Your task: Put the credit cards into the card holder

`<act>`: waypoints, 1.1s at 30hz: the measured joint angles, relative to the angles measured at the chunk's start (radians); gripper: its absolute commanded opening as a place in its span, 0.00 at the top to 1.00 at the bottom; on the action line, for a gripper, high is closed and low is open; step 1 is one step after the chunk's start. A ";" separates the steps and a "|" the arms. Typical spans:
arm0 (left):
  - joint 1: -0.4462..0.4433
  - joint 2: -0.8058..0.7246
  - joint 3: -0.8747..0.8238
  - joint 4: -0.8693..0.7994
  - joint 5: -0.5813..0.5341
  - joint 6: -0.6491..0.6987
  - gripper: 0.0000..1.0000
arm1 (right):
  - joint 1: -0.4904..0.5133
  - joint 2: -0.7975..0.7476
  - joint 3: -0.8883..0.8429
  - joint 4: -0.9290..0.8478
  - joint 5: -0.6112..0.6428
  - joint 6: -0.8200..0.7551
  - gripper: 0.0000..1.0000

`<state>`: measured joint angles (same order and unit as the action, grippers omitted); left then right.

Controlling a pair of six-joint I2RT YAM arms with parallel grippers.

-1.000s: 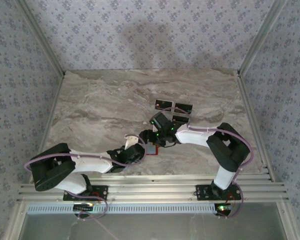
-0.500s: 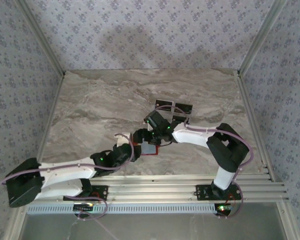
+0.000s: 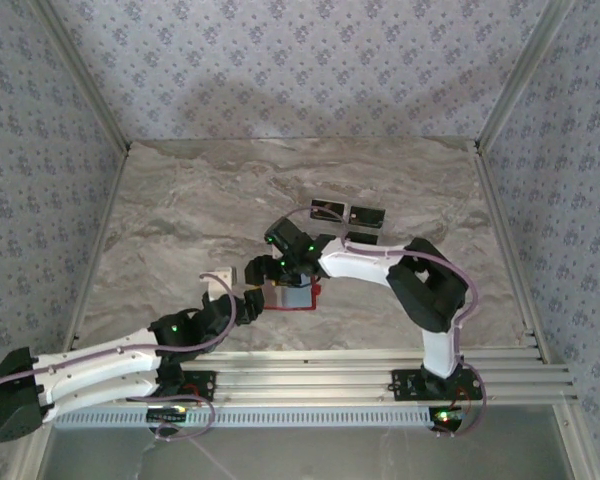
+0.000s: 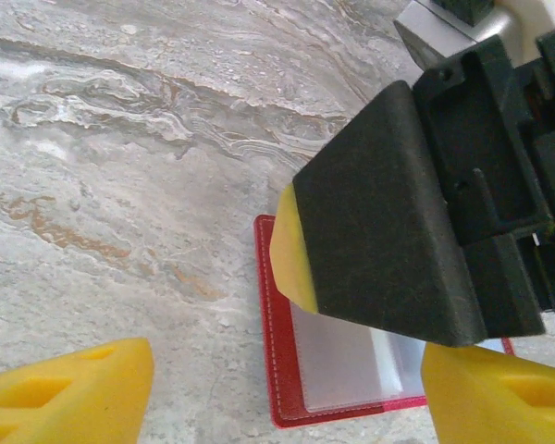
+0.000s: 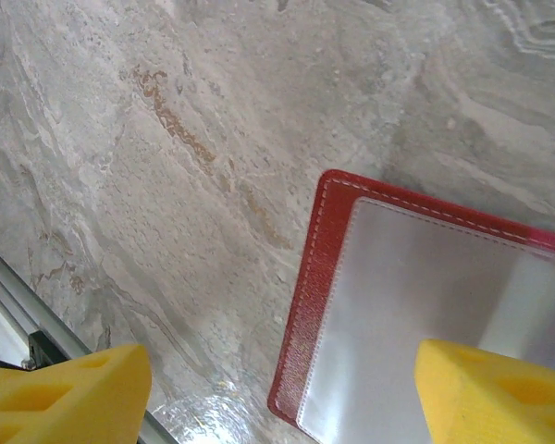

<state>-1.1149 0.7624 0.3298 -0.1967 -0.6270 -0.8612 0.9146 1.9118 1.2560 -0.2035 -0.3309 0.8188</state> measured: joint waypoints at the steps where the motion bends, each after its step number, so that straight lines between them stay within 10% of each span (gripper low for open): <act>1: 0.000 -0.001 0.000 -0.009 -0.001 -0.004 0.18 | 0.001 0.010 0.006 -0.001 0.000 0.000 0.22; 19: 0.135 0.051 0.109 -0.112 0.070 0.005 0.02 | -0.062 -0.030 0.048 -0.071 -0.047 -0.031 0.22; 33: 0.415 0.410 0.454 -0.130 0.375 0.153 0.00 | -0.501 -0.391 -0.037 -0.183 -0.021 -0.149 0.22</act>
<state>-0.7002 1.1721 0.7834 -0.3264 -0.2523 -0.7078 0.4133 1.5211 1.2186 -0.3870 -0.3523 0.6701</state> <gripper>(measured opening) 0.997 0.784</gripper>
